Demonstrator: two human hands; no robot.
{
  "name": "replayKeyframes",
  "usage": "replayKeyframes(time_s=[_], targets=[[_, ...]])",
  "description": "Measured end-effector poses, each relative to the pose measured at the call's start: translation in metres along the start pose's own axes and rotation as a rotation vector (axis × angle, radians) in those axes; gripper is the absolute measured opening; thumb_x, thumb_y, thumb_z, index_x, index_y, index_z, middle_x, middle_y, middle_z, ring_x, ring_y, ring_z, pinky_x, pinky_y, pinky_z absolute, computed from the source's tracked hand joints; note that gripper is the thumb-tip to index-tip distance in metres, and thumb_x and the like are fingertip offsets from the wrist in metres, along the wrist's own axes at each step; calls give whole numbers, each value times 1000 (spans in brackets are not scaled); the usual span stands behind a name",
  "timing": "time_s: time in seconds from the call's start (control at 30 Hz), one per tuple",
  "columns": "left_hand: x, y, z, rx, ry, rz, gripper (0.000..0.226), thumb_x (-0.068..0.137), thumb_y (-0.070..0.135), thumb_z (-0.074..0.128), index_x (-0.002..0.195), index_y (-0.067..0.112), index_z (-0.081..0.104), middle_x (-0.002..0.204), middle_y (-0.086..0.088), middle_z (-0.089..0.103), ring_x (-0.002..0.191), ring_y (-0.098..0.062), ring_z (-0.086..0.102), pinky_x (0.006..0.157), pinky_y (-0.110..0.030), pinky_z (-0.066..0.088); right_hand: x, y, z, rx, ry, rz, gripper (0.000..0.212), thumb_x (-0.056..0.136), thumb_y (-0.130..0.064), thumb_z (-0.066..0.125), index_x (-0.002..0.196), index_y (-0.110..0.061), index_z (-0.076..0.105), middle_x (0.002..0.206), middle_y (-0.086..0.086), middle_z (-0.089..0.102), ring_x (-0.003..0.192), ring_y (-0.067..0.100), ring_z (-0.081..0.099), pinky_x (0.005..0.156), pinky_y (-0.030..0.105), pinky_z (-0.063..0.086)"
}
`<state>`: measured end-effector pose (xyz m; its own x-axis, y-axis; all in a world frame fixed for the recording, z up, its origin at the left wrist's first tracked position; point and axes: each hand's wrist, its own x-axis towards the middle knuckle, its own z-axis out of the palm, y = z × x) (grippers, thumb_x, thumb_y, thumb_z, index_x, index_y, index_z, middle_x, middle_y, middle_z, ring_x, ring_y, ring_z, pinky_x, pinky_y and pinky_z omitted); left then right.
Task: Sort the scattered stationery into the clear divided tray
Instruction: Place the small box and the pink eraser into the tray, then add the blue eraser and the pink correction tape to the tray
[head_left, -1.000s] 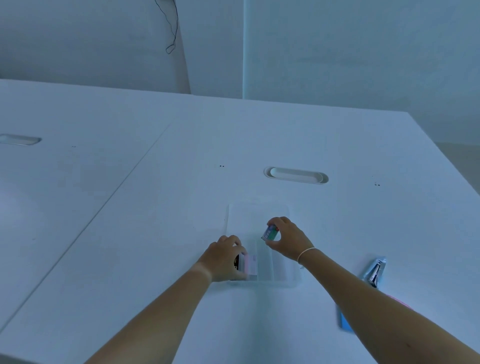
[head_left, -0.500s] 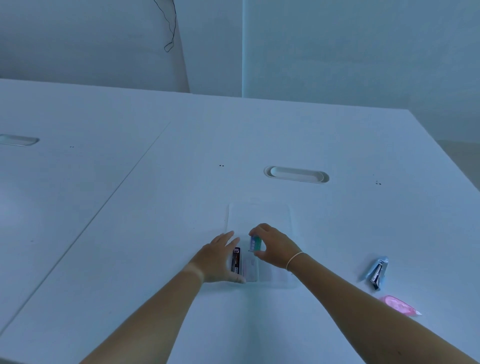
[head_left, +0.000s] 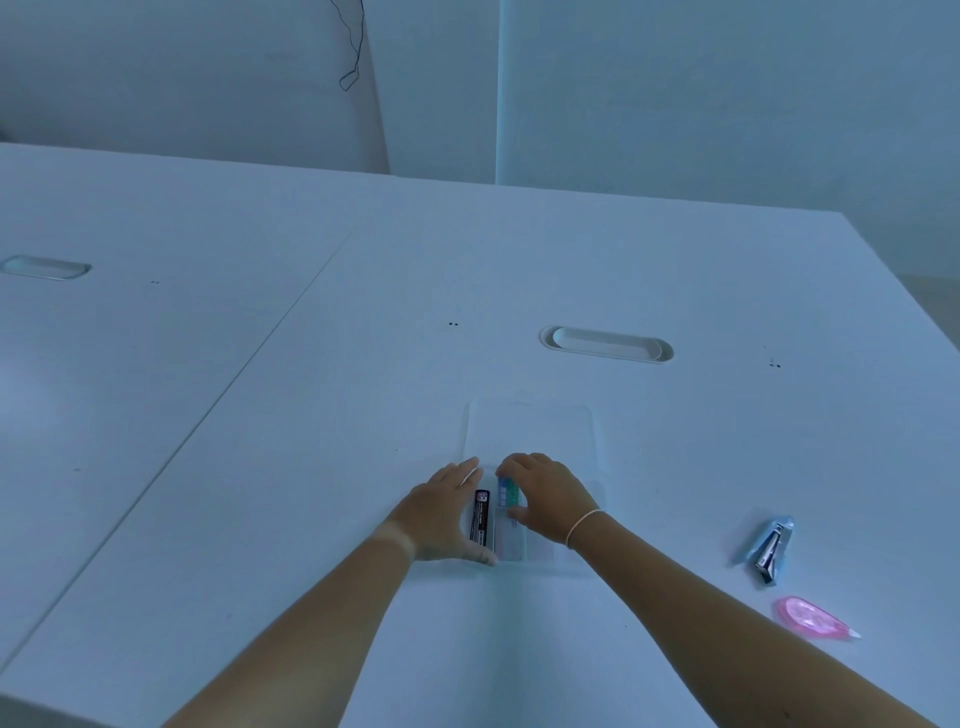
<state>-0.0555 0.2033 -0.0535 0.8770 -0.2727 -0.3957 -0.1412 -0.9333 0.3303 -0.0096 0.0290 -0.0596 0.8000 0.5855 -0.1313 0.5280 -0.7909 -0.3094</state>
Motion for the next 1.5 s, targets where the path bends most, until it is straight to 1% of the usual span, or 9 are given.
replayKeyframes(time_s=[0.13,0.4,0.57,0.77,1.03,1.17,1.27,1.37,1.5], targets=[[0,0,-1,14,-8,-2,118,66,68,66,152,16,5,162,5,-4,150,-16,-1,123,-39,15,-2,0,-1,12,-8,0,44,83,-21,61,124,-17,48,137,2,49,126,23,44,106,35,37],[1,10,-9,34,-2,6,115,67,66,67,151,17,5,162,4,-2,150,-18,1,122,-42,17,-14,8,-14,72,43,59,44,85,-25,59,127,-17,47,138,1,48,126,20,44,107,35,39],[8,29,-14,24,21,48,110,70,61,68,151,20,5,162,6,-1,150,-17,1,121,-42,17,-29,24,-29,89,97,135,44,85,-26,60,126,-18,48,138,0,48,126,20,45,106,35,40],[24,65,-14,53,0,144,105,73,61,65,151,22,7,162,6,0,150,-16,0,122,-39,15,-65,52,-41,134,164,286,42,85,-26,60,125,-18,49,136,-1,49,125,21,46,103,34,40],[43,124,4,50,-22,291,94,76,57,65,150,23,18,161,6,12,149,-15,7,121,-35,17,-137,96,-43,180,216,516,39,86,-26,58,124,-18,51,136,2,51,124,22,48,103,36,42],[47,153,14,56,-50,363,91,77,56,64,150,23,21,160,5,16,149,-14,9,121,-34,16,-173,112,-43,193,252,632,37,86,-24,58,121,-17,53,134,1,52,117,23,52,96,35,45],[45,174,24,29,-62,409,88,78,54,64,149,23,23,159,5,20,148,-12,12,120,-31,17,-198,122,-38,198,276,707,33,86,-21,57,119,-16,55,132,3,54,115,26,52,94,34,44],[40,192,34,31,-81,459,85,78,52,65,148,21,27,155,3,29,144,-14,21,117,-30,23,-219,129,-30,188,251,758,33,86,-22,55,118,-16,55,131,4,54,115,26,51,95,34,43],[37,210,50,81,-137,486,85,76,52,67,146,20,30,146,0,40,135,-18,35,111,-31,33,-237,134,-19,202,234,821,30,88,-25,53,117,-16,56,127,5,57,112,25,53,92,32,43]])
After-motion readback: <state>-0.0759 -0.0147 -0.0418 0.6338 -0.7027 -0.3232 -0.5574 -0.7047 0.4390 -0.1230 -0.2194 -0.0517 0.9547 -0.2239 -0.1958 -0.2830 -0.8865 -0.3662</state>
